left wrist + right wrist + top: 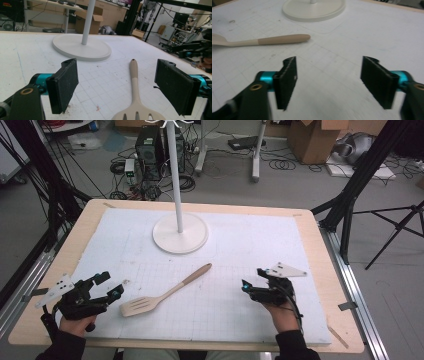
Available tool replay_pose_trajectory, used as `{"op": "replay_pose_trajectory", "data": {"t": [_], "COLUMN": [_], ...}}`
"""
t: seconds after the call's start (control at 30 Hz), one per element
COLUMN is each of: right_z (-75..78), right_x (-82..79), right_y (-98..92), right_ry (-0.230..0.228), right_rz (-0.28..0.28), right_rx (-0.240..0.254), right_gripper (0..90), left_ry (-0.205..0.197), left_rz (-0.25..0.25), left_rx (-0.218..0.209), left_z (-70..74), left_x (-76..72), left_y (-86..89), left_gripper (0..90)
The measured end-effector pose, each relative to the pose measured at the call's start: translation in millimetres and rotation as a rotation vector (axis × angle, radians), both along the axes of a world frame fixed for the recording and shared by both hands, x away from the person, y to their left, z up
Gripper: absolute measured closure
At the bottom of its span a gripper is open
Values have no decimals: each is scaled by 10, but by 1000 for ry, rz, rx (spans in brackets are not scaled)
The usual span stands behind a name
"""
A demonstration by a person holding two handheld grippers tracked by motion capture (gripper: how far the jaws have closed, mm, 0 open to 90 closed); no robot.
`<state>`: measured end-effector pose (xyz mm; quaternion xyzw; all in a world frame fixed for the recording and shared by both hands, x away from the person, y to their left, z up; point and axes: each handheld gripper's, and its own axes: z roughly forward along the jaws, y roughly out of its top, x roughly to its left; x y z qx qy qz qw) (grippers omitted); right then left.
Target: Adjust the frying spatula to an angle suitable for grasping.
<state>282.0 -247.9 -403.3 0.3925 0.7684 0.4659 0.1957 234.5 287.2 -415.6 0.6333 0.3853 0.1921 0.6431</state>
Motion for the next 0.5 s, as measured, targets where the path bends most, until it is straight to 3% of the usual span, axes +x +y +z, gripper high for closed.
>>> {"op": "replay_pose_trajectory", "data": {"t": [0.17, 0.2, 0.5], "right_z": [-27, -51, -16], "right_x": [-199, -250, -260], "right_y": [-283, -379, -383], "right_ry": [-47, -66, -124], "right_rz": [-45, -54, -54], "right_rx": [-14, 2, -6], "right_gripper": [179, 160, 160], "left_ry": [-14, -20, -28], "left_rz": [6, 0, -30], "left_rx": [-11, -11, 7], "left_z": [22, 31, 37], "left_x": [-6, -7, -19], "left_y": [-1, -11, -64], "left_gripper": [184, 184, 185]}}
